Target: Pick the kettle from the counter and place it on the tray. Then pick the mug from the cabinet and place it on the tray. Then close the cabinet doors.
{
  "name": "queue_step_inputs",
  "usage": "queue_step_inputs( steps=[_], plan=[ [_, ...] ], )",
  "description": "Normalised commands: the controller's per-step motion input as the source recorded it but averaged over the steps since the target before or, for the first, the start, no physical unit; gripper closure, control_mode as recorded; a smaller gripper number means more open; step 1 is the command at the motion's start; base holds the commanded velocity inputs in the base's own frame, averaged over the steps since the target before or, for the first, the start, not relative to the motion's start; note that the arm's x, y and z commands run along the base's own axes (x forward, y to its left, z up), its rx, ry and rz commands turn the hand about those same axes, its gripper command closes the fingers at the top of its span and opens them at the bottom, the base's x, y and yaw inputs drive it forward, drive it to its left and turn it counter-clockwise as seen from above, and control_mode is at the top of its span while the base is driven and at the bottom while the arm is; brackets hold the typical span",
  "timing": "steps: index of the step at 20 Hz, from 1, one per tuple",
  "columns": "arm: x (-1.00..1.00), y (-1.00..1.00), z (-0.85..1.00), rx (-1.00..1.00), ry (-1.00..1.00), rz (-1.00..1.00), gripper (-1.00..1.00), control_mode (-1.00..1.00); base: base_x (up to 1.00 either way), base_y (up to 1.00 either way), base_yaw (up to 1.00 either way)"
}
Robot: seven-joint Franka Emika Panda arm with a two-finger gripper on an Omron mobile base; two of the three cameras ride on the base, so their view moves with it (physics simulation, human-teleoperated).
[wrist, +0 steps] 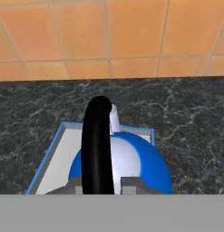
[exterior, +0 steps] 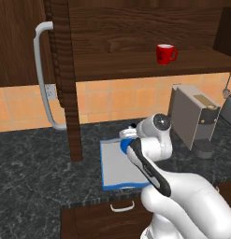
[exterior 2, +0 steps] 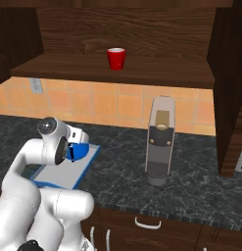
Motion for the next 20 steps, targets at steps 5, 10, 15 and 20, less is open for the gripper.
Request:
queue_step_inputs(
  steps=[5, 10, 15, 20],
  plan=[
    [0.38, 0.23, -0.52, 0.0, 0.1, 0.05, 1.0, -1.0, 0.0, 0.0, 0.0],
    [0.54, 0.01, -0.5, 0.0, 0.06, 0.07, 1.0, -1.0, 0.0, 0.0, 0.0],
    [0.44, 0.04, -0.46, 0.0, 0.04, 0.09, 1.0, -1.0, 0.0, 0.0, 0.0],
    [-0.01, 0.08, -0.44, 0.0, 0.0, 0.11, 1.0, -1.0, 0.0, 0.0, 0.0]
  ],
)
